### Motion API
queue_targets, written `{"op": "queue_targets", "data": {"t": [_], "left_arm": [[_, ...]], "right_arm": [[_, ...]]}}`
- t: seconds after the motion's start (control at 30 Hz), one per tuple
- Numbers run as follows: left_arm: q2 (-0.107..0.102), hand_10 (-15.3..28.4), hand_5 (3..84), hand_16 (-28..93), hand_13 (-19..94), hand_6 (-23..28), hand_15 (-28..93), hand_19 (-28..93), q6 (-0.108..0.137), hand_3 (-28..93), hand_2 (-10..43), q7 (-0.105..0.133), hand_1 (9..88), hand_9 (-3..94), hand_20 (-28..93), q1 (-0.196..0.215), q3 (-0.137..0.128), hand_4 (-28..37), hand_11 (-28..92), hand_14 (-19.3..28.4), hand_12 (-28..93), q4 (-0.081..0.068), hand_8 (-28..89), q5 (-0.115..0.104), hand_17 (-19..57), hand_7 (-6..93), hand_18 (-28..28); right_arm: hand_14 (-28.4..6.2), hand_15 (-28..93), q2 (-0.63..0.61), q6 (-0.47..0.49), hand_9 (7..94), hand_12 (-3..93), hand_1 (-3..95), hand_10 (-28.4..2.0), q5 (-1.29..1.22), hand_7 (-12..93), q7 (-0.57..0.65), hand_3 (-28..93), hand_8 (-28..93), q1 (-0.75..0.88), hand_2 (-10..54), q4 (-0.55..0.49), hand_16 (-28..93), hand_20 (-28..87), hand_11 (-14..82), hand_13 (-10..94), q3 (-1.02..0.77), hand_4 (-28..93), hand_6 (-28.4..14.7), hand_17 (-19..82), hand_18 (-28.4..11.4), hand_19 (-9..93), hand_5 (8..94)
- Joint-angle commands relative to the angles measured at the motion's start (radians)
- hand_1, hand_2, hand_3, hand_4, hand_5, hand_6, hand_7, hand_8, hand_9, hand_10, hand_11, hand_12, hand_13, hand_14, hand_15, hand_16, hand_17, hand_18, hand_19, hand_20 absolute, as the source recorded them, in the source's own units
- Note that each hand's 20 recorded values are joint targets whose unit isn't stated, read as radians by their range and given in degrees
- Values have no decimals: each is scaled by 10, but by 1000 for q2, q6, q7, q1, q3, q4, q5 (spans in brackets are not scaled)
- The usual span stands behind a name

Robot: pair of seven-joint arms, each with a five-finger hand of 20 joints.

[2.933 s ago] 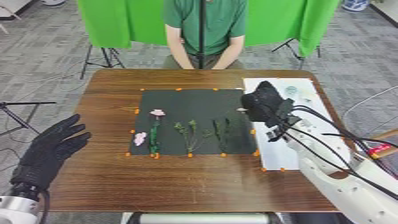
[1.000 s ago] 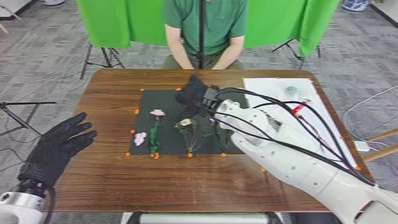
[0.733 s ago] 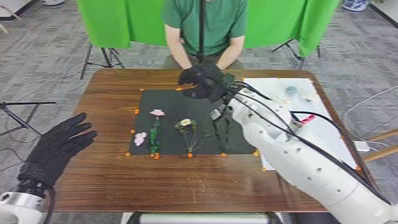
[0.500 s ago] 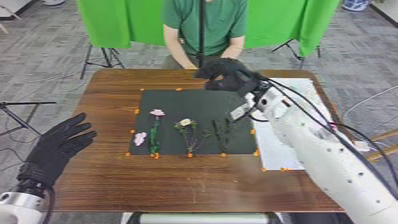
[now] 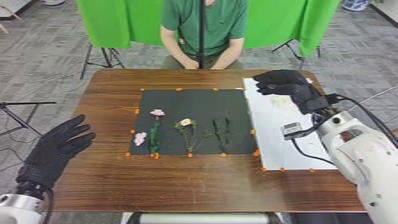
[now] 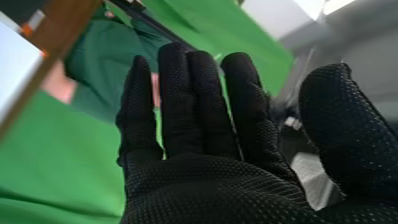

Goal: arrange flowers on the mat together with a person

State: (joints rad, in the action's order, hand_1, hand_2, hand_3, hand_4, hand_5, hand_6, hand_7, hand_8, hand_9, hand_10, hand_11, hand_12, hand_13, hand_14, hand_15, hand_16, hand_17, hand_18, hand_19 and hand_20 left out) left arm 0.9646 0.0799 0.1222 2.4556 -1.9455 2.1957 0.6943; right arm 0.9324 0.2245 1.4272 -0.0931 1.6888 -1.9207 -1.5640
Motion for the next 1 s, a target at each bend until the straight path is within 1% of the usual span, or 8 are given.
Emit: {"op": "queue_targets", "data": {"t": [0.03,0.13,0.2,0.27,0.43,0.63,0.83,1.0], "left_arm": [[19,126,340,-3,263,52,366,491,-7,688,-22,-9,307,298,82,17,-6,-225,220,157,185,-1,-93,0,-54,190,222],[22,127,340,-3,262,52,366,490,-7,689,-23,-10,307,298,82,16,-6,-224,221,157,185,-1,-93,0,-53,190,222],[24,127,340,-3,262,52,366,490,-4,690,-23,-5,307,298,82,23,-7,-224,221,157,185,2,-93,0,-53,190,222],[26,127,340,-3,262,52,366,490,-2,690,-23,-4,307,298,82,19,-5,-225,222,157,186,0,-93,-1,-53,190,222],[31,126,340,-2,262,52,366,490,-6,690,-23,-10,307,298,82,14,-1,-225,222,157,186,-2,-94,1,-54,190,222],[42,126,340,-2,263,52,366,490,3,689,-22,2,307,298,83,26,-4,-225,221,158,185,3,-94,-1,-54,190,222],[43,127,340,-3,263,52,366,490,1,688,-22,1,307,298,82,20,-2,-224,222,157,186,1,-94,0,-53,191,222],[45,126,340,-2,263,52,365,491,0,688,-22,3,307,299,83,19,-8,-224,222,157,186,-1,-93,-1,-54,190,222]], "right_arm": [[-114,272,108,17,476,240,214,-147,-116,185,96,841,-95,228,84,-81,259,288,162,400,-122,-229,-49,174,-183,443,474],[-116,249,148,28,470,234,211,-147,-152,171,106,838,-92,271,84,-93,256,275,147,394,-161,-227,-50,170,-187,425,466],[-117,230,165,35,466,234,209,-145,-179,157,111,839,-87,293,76,-97,267,273,134,392,-183,-223,-50,166,-189,421,461],[-118,223,180,45,463,234,208,-145,-197,149,115,839,-86,315,69,-105,272,271,130,390,-211,-222,-49,161,-191,418,456],[-119,206,212,34,456,237,205,-145,-202,136,105,841,-81,376,56,-132,283,262,118,386,-268,-221,-49,159,-191,399,447],[-120,183,230,54,450,231,201,-143,-212,116,109,840,-76,394,48,-132,291,254,100,381,-291,-221,-52,159,-191,380,440],[-118,185,252,44,447,242,199,-145,-204,125,111,841,-70,405,42,-133,314,278,107,382,-296,-221,-52,146,-196,409,440],[-118,192,273,24,448,244,200,-147,-199,130,106,842,-71,428,39,-140,317,280,114,382,-312,-221,-51,145,-197,415,440]]}}
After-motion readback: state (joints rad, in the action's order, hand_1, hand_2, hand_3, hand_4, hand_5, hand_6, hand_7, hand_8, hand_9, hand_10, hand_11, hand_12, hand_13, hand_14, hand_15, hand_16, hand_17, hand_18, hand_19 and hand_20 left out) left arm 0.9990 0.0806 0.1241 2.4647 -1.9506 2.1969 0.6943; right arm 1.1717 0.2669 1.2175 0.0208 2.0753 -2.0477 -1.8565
